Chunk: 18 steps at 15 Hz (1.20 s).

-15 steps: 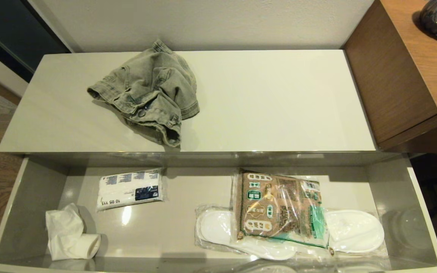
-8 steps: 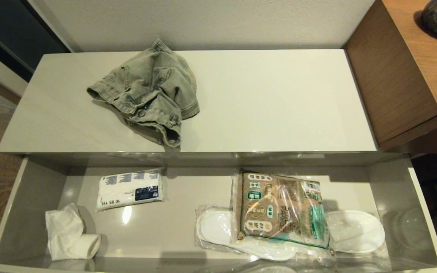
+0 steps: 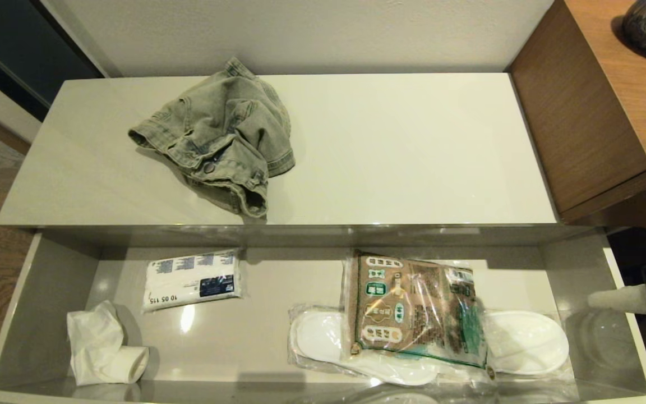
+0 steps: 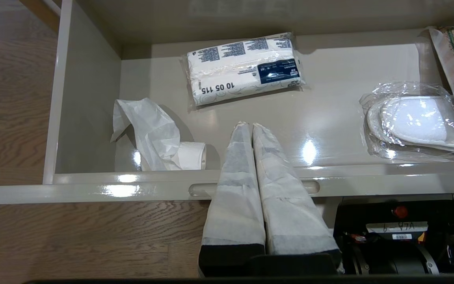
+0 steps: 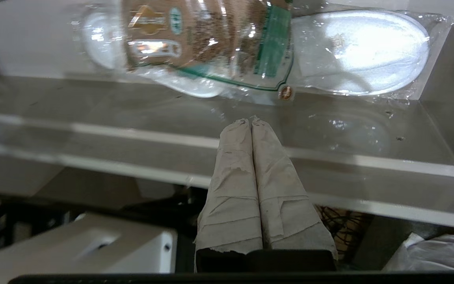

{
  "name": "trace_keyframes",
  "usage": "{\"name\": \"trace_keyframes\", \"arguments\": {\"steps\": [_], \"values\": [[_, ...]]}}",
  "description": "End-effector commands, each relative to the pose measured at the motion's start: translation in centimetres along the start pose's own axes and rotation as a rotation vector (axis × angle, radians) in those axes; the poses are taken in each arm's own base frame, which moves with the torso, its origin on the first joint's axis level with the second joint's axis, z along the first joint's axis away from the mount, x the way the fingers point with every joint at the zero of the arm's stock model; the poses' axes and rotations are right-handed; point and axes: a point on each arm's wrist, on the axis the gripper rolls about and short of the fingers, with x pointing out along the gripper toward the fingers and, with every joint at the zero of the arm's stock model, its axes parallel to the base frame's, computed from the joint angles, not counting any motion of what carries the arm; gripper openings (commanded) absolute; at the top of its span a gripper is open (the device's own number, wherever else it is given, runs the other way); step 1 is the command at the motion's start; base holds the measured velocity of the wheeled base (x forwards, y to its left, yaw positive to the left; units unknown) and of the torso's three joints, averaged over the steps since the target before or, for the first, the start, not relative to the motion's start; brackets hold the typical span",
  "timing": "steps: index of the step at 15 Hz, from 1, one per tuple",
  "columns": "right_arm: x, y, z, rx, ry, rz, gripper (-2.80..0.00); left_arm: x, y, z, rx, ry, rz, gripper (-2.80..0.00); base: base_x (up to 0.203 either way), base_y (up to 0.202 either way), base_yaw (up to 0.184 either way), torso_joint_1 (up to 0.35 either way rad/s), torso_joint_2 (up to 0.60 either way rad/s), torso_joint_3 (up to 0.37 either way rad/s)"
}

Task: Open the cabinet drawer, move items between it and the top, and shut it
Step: Close the drawer

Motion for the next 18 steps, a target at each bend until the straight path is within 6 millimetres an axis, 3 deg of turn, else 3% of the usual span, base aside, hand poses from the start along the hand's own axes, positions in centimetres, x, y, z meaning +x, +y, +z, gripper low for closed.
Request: {"name": "trace_keyframes", "arguments": {"steps": [1, 3, 6, 13, 16, 18], "values": [[3.4, 0.6, -1.2, -0.029, 0.067, -0.068, -2.80, 0.0, 0.0, 0.0, 0.000, 0.001, 0.001, -2.80, 0.000, 0.000, 0.000, 0.000, 0.00, 0.000], [2.2, 1.9, -2.1, -0.026, 0.059, -0.017, -2.80, 0.0, 0.0, 0.0, 0.000, 0.001, 0.001, -2.80, 0.000, 0.000, 0.000, 0.000, 0.00, 0.000], [0.0, 2.1, -4.2, -0.057, 0.242, -0.034, -2.80, 0.0, 0.0, 0.0, 0.000, 0.002, 0.001, -2.80, 0.000, 0.000, 0.000, 0.000, 0.00, 0.000], [4.2, 0.1, -10.1, 0.009, 0.560, -0.151, -2.80, 0.0, 0.0, 0.0, 0.000, 0.001, 0.001, -2.80, 0.000, 0.000, 0.000, 0.000, 0.00, 0.000], [6.2, -0.1, -11.1, 0.057, 0.546, -0.149, -2.80, 0.0, 0.0, 0.0, 0.000, 0.003, 0.000, -2.80, 0.000, 0.000, 0.000, 0.000, 0.00, 0.000], [6.3, -0.2, -11.5, 0.087, 0.529, -0.144, -2.80, 0.0, 0.0, 0.0, 0.000, 0.001, 0.001, -2.80, 0.000, 0.000, 0.000, 0.000, 0.00, 0.000]]}}
